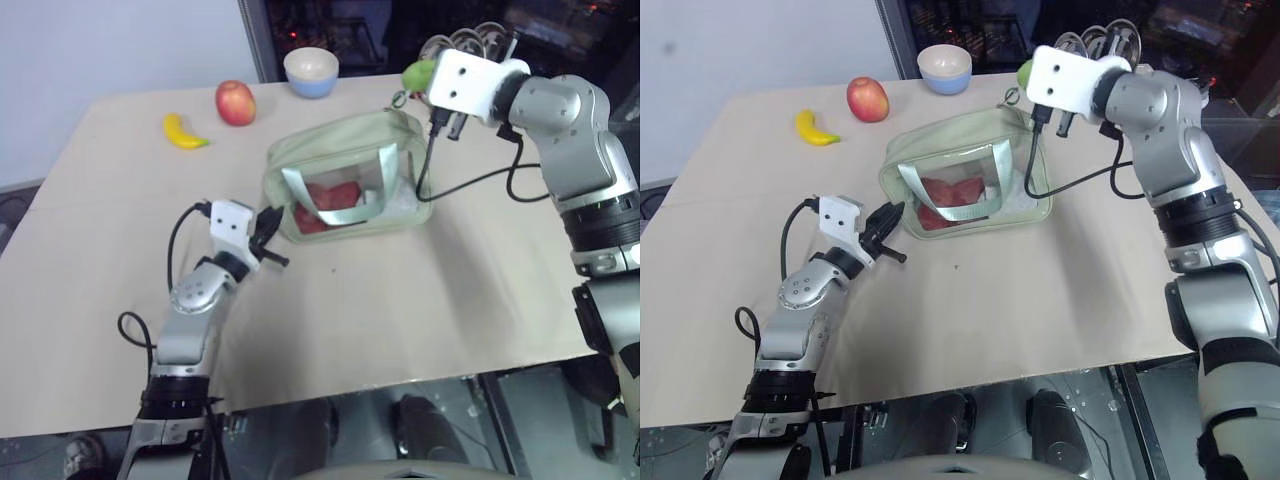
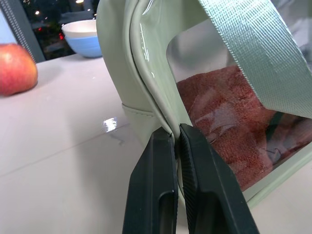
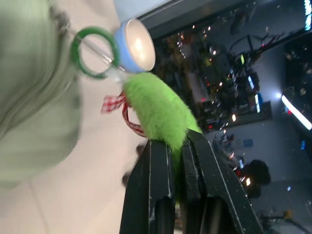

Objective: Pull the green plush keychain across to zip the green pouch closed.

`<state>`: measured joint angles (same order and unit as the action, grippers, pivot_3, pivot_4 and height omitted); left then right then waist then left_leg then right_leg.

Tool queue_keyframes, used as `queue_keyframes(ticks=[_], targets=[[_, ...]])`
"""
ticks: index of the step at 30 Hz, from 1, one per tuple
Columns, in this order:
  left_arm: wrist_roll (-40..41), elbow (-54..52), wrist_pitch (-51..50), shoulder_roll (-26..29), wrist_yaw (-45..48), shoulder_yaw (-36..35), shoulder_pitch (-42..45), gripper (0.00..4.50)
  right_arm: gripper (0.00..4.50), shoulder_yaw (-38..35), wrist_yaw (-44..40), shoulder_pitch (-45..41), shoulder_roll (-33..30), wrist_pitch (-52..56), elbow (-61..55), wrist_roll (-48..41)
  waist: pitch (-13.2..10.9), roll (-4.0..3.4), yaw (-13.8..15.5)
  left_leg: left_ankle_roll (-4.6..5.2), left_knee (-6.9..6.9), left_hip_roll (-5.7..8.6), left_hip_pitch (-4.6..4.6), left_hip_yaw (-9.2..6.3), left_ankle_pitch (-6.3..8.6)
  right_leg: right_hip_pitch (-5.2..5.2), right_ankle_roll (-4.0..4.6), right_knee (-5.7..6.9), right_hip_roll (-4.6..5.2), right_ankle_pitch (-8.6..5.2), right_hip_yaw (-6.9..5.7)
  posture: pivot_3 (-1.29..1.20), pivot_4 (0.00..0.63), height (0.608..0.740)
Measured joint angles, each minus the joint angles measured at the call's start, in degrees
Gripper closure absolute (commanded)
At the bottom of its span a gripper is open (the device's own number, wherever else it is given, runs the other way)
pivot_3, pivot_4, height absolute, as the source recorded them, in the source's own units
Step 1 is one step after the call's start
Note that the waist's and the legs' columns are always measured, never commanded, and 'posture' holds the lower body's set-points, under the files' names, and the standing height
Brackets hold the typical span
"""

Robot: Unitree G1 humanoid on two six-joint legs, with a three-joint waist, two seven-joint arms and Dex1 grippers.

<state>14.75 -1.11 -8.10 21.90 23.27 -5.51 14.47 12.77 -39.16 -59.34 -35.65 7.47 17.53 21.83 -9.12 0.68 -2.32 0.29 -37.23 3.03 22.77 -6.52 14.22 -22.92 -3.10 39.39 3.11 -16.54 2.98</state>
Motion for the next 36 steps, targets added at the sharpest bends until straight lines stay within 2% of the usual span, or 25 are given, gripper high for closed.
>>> queue_keyframes(ticks=[10,13,17,24,32,36], targets=[[1.3,-0.5,-1.3,-0.6,-1.1,-0.8,0.2,4.50,4.43,-0.9,6.0,23.0,-0.4,5.5,-5.8,1.0,0.0,-0.04,-0.6,0.16,-0.01,-0.13,-0.17,0.42,0.09,-0.16,0.00,0.40,-0.18,0.00,0.45,0.00,0.150,0.740],[1.7,-0.4,-1.7,-0.7,-1.3,-1.0,0.4,4.50,4.43,0.9,7.2,26.1,0.4,5.6,-7.4,2.2,0.0,-0.04,-1.0,0.21,-0.04,-0.13,-0.41,0.56,0.12,-0.02,-0.01,0.48,-0.20,0.00,0.59,0.00,0.150,0.740],[2.4,0.4,-2.7,-1.5,-2.9,-1.5,0.8,4.50,4.43,4.1,10.7,26.4,1.3,3.7,-4.6,5.1,0.1,0.05,-1.0,0.23,0.05,-0.17,-1.19,0.55,0.14,0.81,-0.03,0.35,-0.34,-0.01,0.54,0.00,0.150,0.740],[3.5,0.7,-3.7,-1.7,-3.7,-2.7,1.2,4.50,4.43,9.7,17.1,23.0,4.7,-1.1,4.8,9.9,0.1,0.14,-1.4,0.22,0.03,-0.19,-1.24,0.56,0.14,0.85,-0.03,0.38,-0.42,-0.01,0.57,0.00,0.150,0.740],[3.5,0.5,-4.4,-2.1,-4.8,-3.1,1.2,4.50,4.43,15.6,18.5,18.5,4.5,-6.4,11.2,16.7,0.4,0.50,-1.6,0.22,0.03,-0.22,-1.27,0.56,0.14,0.87,-0.03,0.36,-0.42,-0.01,0.57,0.00,0.150,0.740],[3.5,0.6,-4.7,-2.1,-5.2,-3.6,1.1,4.50,4.43,18.8,18.5,16.5,3.7,-11.1,13.8,20.4,0.4,0.62,-1.5,0.22,0.11,-0.21,-1.68,0.55,0.15,1.33,-0.03,0.23,-0.42,-0.01,0.54,0.00,0.150,0.740]])
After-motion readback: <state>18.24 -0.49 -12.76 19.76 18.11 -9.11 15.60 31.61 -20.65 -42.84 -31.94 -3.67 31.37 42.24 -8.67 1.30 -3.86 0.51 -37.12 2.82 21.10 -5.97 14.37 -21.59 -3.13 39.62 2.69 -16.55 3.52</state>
